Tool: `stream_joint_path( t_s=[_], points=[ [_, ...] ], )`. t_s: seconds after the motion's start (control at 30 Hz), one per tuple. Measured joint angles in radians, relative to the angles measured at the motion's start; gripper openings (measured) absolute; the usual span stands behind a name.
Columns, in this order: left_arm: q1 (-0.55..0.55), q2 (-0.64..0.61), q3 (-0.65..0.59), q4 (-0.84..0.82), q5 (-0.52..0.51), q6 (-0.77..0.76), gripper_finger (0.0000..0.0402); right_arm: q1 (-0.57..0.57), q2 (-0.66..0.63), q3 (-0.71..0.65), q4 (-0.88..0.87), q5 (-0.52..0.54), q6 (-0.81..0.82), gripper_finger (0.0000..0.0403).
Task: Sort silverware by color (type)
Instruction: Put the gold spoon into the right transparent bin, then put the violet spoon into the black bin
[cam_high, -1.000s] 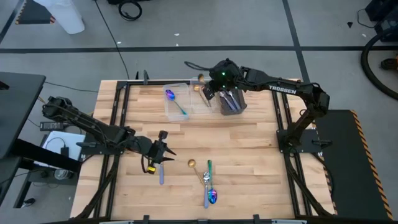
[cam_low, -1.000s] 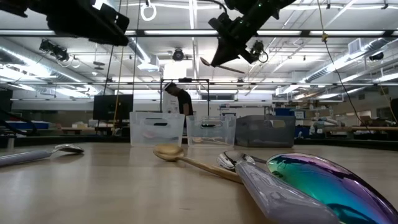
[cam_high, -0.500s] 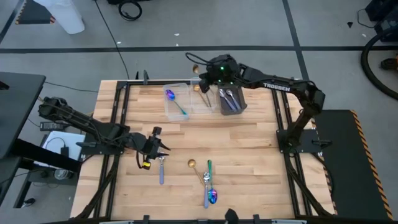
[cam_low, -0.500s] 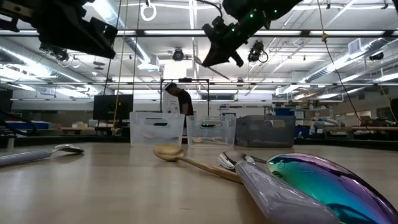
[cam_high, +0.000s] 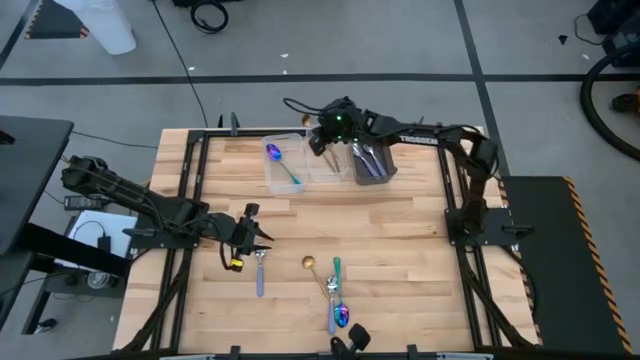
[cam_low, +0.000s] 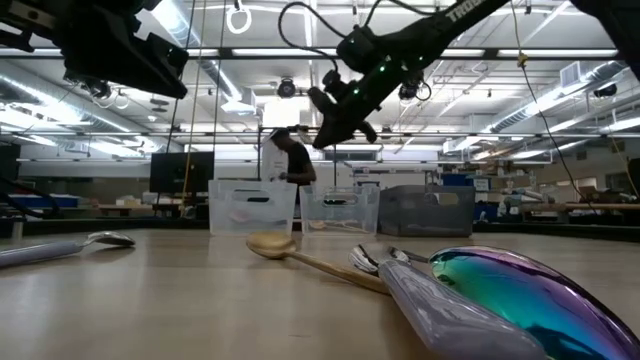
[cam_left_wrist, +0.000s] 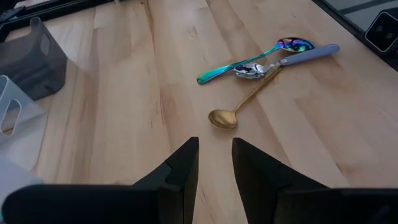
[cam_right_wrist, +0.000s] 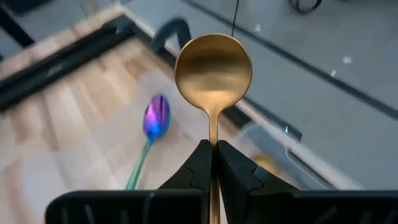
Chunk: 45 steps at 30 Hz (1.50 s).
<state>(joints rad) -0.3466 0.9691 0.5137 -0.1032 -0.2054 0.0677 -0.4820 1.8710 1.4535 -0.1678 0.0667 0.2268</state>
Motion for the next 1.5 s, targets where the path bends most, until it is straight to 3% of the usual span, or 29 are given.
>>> stream_joint_path(
  t_s=[0.43,0.8,1.2,1.5],
  points=[
    [0.000,0.000,0.000,-0.014,0.000,-0.012,0.0105,0.000,0.108,-0.001,-0.011,0.081,-0.003,0.0023],
    [0.000,0.000,0.000,-0.015,0.000,-0.023,0.0105,-0.003,0.107,-0.090,0.038,0.151,0.016,0.0023],
    [0.000,0.000,0.000,-0.013,0.000,-0.029,0.0105,-0.019,0.107,-0.179,0.110,0.115,0.067,0.0026],
    [0.000,0.000,0.000,-0.013,0.000,-0.029,0.0105,-0.019,0.107,-0.181,0.107,0.099,0.088,0.0064]
  ],
)
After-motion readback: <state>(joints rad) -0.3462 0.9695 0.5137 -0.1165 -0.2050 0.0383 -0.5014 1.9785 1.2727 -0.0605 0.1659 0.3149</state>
